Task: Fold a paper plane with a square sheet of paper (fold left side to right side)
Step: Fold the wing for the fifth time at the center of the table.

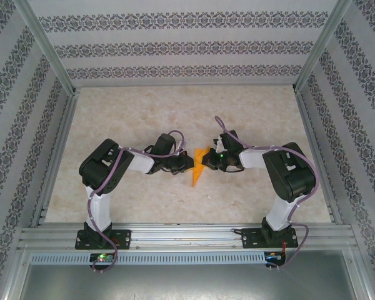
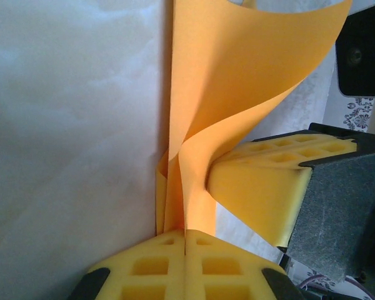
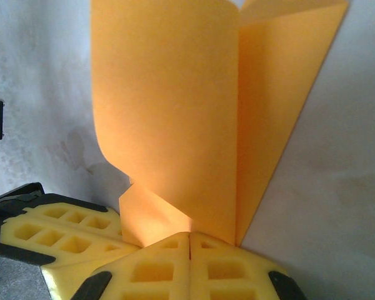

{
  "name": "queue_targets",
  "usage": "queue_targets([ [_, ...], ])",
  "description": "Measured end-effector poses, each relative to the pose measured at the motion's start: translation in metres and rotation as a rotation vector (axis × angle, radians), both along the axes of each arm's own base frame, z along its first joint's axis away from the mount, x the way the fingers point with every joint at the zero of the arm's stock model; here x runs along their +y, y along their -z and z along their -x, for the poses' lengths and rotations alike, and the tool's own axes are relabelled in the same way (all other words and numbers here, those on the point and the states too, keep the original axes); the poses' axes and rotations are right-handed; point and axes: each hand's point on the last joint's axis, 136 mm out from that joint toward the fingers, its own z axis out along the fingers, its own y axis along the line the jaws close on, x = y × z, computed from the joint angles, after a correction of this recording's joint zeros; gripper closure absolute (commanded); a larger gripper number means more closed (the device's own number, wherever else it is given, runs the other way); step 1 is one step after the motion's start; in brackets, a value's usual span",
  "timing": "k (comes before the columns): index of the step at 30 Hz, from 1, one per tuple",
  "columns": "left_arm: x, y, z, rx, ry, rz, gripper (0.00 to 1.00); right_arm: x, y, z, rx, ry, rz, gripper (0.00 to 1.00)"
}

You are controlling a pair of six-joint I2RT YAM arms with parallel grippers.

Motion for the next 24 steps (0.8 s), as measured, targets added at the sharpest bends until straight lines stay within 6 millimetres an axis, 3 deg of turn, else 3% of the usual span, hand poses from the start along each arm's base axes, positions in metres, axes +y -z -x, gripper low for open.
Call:
queue_targets([
  [4,0.001,-0.004,-0.001,-0.027,0.004,-0.022,0.84,0.0,0.001,0.001,0.005,0.001,0.002,1.0],
  [9,0.012,-0.009,-0.005,-0.06,-0.021,-0.089,0.82,-0.001,0.001,0.001,0.005,0.001,0.002,1.0],
  [13,0.024,-0.03,-0.007,-0.092,-0.036,-0.131,0.89,-0.001,0.001,0.001,0.005,0.001,0.002,1.0],
  [18,0.022,-0.064,-0.005,-0.129,-0.016,-0.106,0.94,-0.001,0.001,0.001,0.006,0.001,0.002,1.0],
  [24,0.01,-0.072,0.007,-0.084,0.034,-0.066,0.96,-0.001,0.001,0.001,0.005,0.001,0.002,1.0],
])
